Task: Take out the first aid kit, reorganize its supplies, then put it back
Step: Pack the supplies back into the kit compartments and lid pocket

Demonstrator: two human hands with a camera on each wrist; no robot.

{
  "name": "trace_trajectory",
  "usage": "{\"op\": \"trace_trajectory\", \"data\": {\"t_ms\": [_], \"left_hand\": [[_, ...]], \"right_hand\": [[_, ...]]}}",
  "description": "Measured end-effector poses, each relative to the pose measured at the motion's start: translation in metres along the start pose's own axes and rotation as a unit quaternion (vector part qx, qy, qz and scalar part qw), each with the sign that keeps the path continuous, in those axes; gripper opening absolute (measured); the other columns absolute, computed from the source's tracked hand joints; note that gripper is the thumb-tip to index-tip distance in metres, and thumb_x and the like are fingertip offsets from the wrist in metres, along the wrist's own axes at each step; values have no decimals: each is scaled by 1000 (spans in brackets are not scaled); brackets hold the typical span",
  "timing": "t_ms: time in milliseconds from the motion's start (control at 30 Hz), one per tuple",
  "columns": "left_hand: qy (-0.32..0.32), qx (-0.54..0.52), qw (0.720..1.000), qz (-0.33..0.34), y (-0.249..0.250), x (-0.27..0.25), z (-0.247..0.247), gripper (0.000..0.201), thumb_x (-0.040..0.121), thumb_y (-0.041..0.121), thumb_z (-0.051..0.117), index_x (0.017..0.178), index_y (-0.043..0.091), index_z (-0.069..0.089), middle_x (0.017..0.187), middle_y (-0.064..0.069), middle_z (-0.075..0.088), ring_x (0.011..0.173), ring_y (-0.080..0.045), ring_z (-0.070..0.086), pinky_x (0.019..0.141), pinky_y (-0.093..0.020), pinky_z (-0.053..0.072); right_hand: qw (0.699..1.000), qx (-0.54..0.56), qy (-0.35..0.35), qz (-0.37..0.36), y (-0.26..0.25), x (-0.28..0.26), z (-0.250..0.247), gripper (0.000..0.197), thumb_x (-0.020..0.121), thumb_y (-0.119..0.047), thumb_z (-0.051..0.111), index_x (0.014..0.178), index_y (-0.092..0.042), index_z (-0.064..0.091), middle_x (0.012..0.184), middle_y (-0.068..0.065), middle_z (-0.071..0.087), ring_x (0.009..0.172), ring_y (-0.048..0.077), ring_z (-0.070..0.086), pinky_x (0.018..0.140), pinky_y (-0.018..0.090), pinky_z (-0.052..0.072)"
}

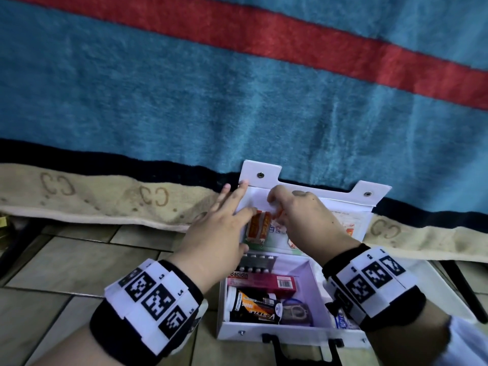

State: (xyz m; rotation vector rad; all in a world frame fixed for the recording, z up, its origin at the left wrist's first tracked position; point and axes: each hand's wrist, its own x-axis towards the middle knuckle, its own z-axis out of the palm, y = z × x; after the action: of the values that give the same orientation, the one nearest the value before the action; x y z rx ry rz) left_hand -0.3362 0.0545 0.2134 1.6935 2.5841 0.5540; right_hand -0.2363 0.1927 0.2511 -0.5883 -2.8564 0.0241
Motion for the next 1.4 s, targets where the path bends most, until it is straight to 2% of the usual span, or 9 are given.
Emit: {"op": "trace_trajectory", "data": {"t_ms": [200,333,433,633,800,900,1067,1167,1400], "left_hand": [[4,0,1000,-1,-2,2,1,62,87,31,61,137,42,27,153,19,-25,145,-10,-16,111,-42,31],[1,3,1000,-4,0,0,0,62,87,30,60,138,41,27,153,18,-26,144,-10,-17,109,-42,30],[0,4,1000,-1,0,0,0,61,88,30,60,138,40,27,153,17,-26,145,-11,-17,109,-41,31],[1,4,1000,1,-1,1,1,61,87,31,61,137,41,28,153,17,-26,145,-11,-16,111,-41,29],[1,1,1000,-1,0,1,1,61,87,30,60,138,40,27,153,18,-26,144,-10,-18,112,-43,29],[-2,-2,1000,-2,1,0,0,61,88,30,60,138,40,27,153,17,-26,144,-10,-18,111,-43,28],[-5,-3,1000,-1,0,1,0,62,87,30,60,138,40,26,154,17,-25,144,-11,-18,113,-41,28],[-5,-7,1000,-2,0,1,0,65,88,30,60,141,40,25,153,17,-26,144,-11,-18,113,-43,26],[0,-2,1000,1,1,0,1,63,88,30,60,140,39,26,153,17,-27,144,-11,-18,114,-42,24]], "right_hand": [[997,-65,-29,-33,-6,1,-5,47,78,2,50,119,-21,44,99,3,63,98,25,52,86,30,31],[998,33,18,41,1,4,-3,43,78,-5,62,113,-25,46,89,4,66,94,29,57,78,30,39],[998,53,10,24,3,4,5,41,73,3,53,102,-26,47,83,-1,62,90,27,56,82,31,45],[997,-78,-2,-26,-3,4,2,38,77,1,53,107,-21,46,81,-7,48,95,22,53,82,30,25],[1000,-23,14,14,-4,-1,-6,41,79,-2,55,113,-21,43,94,-1,69,97,26,56,83,30,31],[999,-24,27,19,-2,1,-4,40,77,3,54,110,-20,46,98,1,69,95,28,55,78,27,30],[995,-100,-5,-27,-5,2,2,40,76,2,49,109,-20,45,92,-1,69,87,26,60,90,32,35],[996,-84,7,-17,-5,0,0,42,79,1,49,114,-21,42,97,-1,69,78,27,52,80,30,31],[997,-75,33,12,-4,2,6,40,76,5,51,105,-21,45,88,-2,71,83,25,63,86,29,30]]}}
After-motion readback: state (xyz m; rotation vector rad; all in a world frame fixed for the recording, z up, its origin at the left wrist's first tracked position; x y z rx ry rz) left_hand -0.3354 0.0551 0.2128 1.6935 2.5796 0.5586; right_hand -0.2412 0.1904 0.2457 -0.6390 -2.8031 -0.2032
